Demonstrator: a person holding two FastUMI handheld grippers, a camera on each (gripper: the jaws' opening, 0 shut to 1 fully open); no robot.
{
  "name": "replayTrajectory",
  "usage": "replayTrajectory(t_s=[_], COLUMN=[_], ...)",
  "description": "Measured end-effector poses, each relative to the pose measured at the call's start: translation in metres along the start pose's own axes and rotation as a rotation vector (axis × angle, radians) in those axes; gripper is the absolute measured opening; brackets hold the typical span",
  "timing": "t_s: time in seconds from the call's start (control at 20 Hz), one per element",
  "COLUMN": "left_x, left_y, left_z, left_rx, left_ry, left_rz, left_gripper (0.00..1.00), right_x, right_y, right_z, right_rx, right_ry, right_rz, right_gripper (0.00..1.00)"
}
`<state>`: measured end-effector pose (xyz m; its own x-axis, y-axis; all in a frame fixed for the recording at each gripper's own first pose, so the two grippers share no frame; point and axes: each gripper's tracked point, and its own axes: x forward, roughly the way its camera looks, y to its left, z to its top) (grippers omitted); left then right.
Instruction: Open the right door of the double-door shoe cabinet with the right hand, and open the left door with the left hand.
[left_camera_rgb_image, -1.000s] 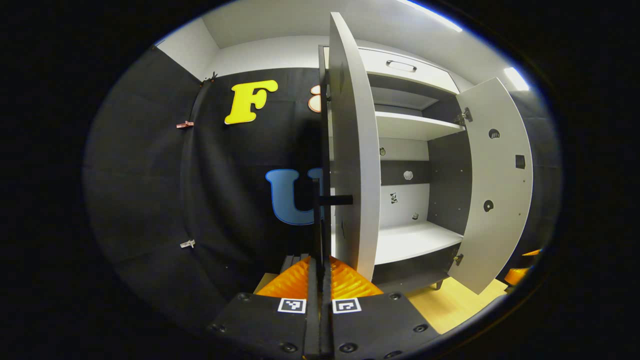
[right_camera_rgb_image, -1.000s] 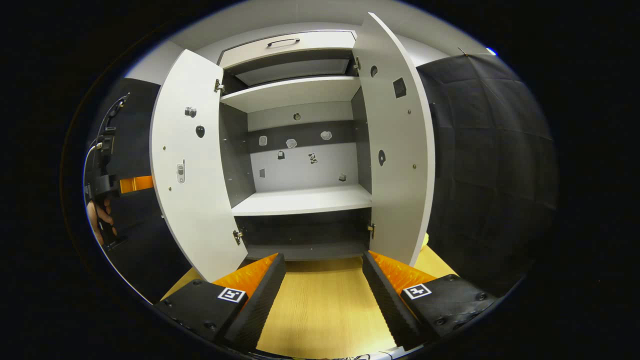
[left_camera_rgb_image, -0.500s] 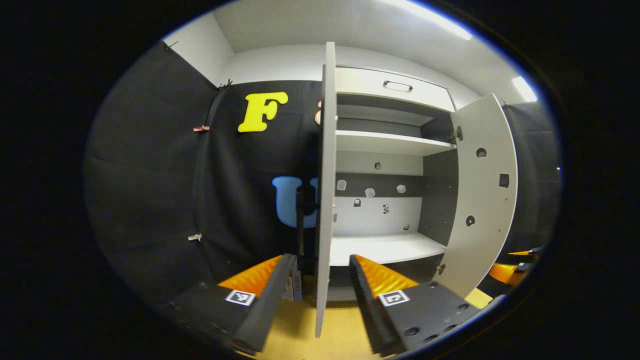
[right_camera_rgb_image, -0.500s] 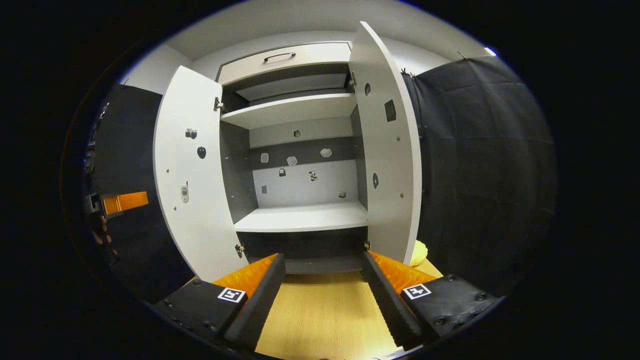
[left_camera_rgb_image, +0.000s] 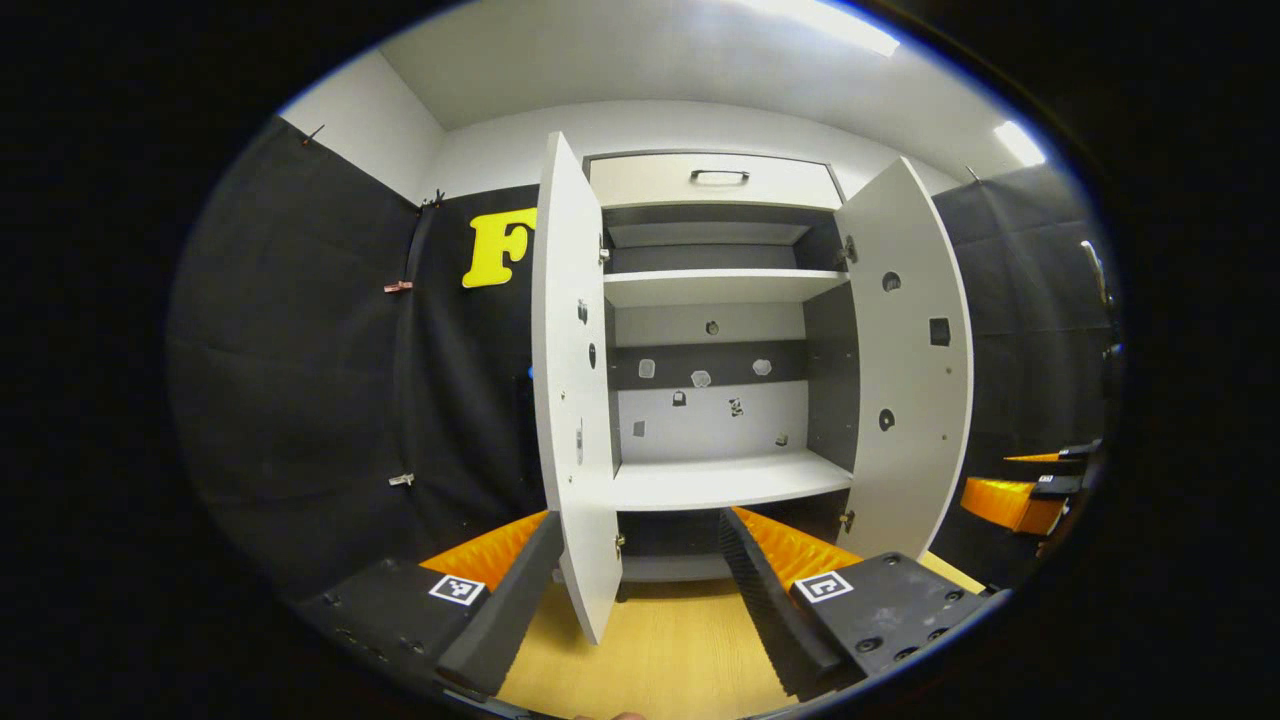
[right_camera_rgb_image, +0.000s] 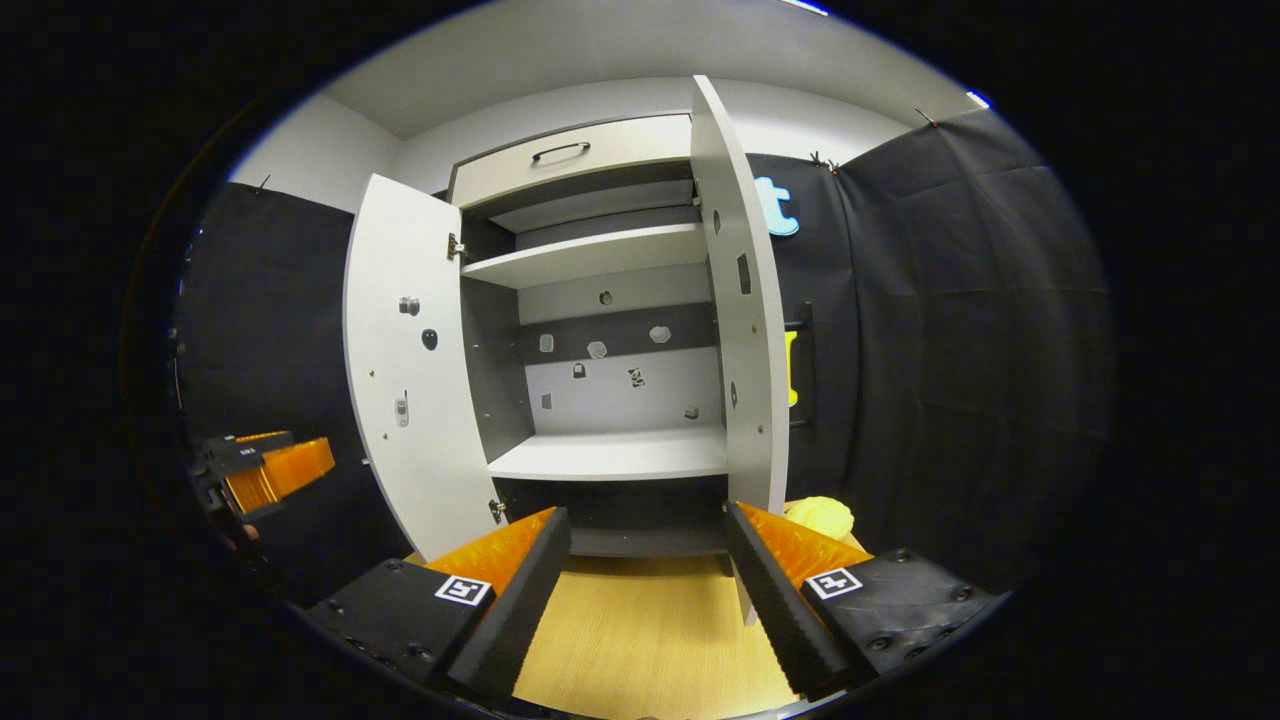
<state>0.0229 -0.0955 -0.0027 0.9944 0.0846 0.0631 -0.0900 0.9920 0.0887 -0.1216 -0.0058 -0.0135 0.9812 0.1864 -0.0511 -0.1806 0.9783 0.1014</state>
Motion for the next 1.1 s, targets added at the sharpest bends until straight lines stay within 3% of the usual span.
replayTrajectory(t_s=[0.3, 0.7, 1.1], left_x=[-0.01, 0.007, 0.031], left_y=[-0.008, 0.011, 0.023], left_z=[0.004, -0.008, -0.015], left_rx=[-0.003, -0.012, -0.024], left_ry=[-0.02, -0.055, -0.07], left_rz=[0.002, -0.023, -0.031], left_gripper=[0.97, 0.97, 0.97], right_x=[-0.002, 0.005, 0.022], right_y=[-0.008, -0.008, 0.011], right_z=[-0.003, -0.032, -0.029], right_rx=[0.011, -0.035, -0.063], right_ry=[0.002, 0.027, -0.03], right_rz=[0.004, -0.065, -0.089], right_gripper=[0.98, 0.98, 0.98])
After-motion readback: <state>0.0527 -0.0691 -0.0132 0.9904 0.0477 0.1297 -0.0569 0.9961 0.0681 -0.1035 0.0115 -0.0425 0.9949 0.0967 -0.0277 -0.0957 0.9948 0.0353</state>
